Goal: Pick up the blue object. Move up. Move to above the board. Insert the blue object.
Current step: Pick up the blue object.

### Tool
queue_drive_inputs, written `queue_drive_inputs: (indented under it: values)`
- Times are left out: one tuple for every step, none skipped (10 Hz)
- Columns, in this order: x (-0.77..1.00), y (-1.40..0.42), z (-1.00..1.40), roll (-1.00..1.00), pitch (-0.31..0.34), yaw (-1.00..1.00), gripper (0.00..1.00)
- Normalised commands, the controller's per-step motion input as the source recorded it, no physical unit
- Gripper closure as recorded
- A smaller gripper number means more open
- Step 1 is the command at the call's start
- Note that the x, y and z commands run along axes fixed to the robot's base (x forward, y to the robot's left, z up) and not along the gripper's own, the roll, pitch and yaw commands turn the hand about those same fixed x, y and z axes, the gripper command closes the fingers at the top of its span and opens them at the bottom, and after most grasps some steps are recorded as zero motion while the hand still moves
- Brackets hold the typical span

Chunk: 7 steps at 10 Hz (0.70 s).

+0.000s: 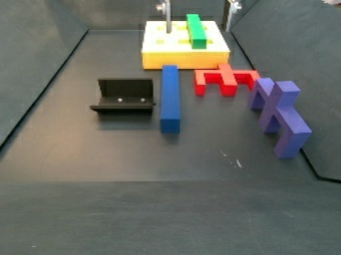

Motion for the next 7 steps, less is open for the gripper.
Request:
queue_drive_inputs:
  values:
    - [-0.02,0.00,0.00,0.00,0.000,0.00,0.00]
    - [-0.19,0.03,0.00,-0.01,-0.057,-0.03,0.00]
    - [-0.36,0.17,0.00,-0.05,-0.114,-0.20,0.00]
    - [-0.40,0.20,0.00,-0.06,-0.139,-0.25,0.00]
    - [-0.40,0.19,0.00,-0.07,-0.164,-0.24,0.00]
    - [-0.39,0.17,0.00,-0.07,-0.180,-0.34,0.00]
    - [-0.16,0.11,0.01,-0.07,-0.149,-0.30,0.00]
